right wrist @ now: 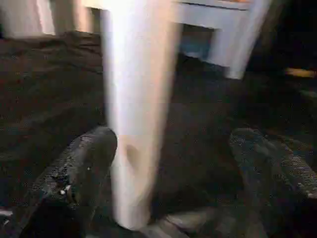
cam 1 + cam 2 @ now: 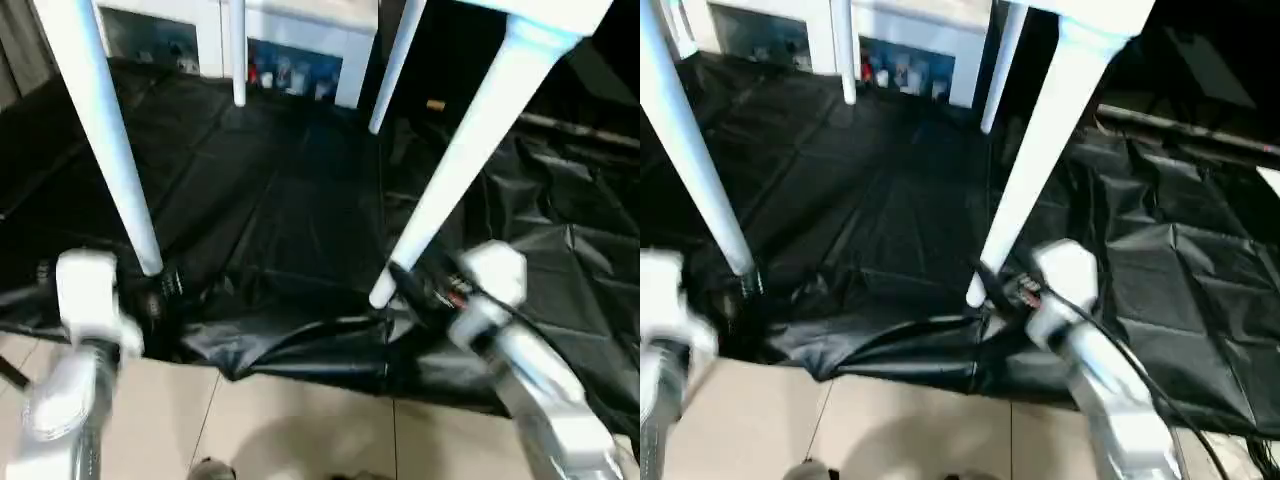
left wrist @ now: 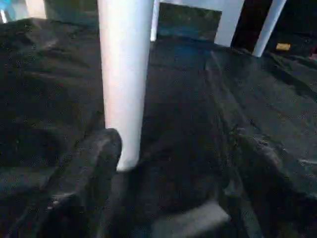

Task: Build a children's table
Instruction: Flip table

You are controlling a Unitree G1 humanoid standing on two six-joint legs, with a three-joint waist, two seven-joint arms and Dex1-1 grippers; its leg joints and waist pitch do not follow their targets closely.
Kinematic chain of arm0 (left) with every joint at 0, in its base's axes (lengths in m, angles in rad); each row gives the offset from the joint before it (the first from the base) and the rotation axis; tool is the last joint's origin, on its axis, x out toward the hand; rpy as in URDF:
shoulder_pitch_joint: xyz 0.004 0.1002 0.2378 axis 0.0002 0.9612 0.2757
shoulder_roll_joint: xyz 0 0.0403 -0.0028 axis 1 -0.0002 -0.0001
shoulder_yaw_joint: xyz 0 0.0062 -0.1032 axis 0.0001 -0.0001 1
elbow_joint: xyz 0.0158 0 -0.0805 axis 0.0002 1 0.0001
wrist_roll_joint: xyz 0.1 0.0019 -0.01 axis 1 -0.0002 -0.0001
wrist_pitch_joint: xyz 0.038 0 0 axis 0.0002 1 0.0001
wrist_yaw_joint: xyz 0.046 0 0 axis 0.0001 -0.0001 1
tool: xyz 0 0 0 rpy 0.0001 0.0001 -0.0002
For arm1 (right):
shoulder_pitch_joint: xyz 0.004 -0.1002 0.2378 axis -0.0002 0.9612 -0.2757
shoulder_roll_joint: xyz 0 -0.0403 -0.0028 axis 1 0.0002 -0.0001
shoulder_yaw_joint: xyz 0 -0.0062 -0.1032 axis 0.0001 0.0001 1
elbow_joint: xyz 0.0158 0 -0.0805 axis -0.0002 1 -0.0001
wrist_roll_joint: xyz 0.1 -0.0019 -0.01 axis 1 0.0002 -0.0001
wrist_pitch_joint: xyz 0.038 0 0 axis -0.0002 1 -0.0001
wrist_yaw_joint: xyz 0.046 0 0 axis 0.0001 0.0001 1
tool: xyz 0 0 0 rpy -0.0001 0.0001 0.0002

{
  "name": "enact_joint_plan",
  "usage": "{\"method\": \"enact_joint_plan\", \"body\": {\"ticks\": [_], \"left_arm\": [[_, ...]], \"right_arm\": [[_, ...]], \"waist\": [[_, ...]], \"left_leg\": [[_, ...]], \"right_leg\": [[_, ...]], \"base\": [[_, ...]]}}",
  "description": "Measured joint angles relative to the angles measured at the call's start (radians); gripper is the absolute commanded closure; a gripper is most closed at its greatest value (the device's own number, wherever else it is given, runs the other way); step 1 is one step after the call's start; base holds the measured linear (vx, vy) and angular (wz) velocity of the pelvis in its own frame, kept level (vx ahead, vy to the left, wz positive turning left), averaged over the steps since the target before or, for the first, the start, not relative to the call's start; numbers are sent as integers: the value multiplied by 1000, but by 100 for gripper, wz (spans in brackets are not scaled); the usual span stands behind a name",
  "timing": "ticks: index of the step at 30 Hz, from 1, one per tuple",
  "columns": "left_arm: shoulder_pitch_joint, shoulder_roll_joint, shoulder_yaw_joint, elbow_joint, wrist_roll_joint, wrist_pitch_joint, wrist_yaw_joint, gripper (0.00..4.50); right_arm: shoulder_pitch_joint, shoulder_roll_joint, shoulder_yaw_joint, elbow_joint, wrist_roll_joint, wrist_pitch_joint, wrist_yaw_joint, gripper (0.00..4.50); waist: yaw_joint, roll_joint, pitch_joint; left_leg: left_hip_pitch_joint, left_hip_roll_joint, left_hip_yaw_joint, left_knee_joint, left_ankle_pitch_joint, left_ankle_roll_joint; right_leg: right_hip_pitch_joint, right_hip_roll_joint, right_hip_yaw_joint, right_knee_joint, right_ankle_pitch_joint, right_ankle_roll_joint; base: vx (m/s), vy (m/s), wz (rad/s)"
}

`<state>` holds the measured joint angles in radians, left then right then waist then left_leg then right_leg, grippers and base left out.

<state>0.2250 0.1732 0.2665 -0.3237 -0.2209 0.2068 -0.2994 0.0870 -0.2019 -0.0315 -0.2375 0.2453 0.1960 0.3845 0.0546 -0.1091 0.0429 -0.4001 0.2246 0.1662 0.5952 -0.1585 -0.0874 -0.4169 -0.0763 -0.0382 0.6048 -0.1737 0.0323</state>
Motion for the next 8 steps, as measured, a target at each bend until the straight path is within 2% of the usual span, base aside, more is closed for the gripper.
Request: {"method": "enact_joint_plan", "body": {"ticks": [2,4,5,8], "left_arm": [[20,-44,-9,-32,11,1,47,15],[20,-46,-17,-43,51,-6,88,15],[20,-40,-19,-57,79,-10,108,15],[23,-23,-28,-78,100,3,111,15]], "right_arm": [[14,1,-32,-7,-8,34,-40,32],[20,7,-50,-11,1,61,-56,32],[25,11,-54,-24,7,73,-61,32],[35,14,-55,-45,26,84,-67,32]], "waist": [[-2,1,0],[-6,1,1],[-15,2,1],[-30,11,6]], "left_leg": [[0,-1,-1,0,0,0],[0,-1,-5,0,0,0],[0,-2,-12,0,0,0],[2,-1,-26,0,0,0]], "right_leg": [[0,1,-2,-5,0,0],[0,2,-6,-10,0,0],[1,2,-9,-15,0,0],[15,-1,-29,-35,0,0]], "base": [[-26,8,1],[-55,15,-1],[0,0,0],[0,0,0]]}}
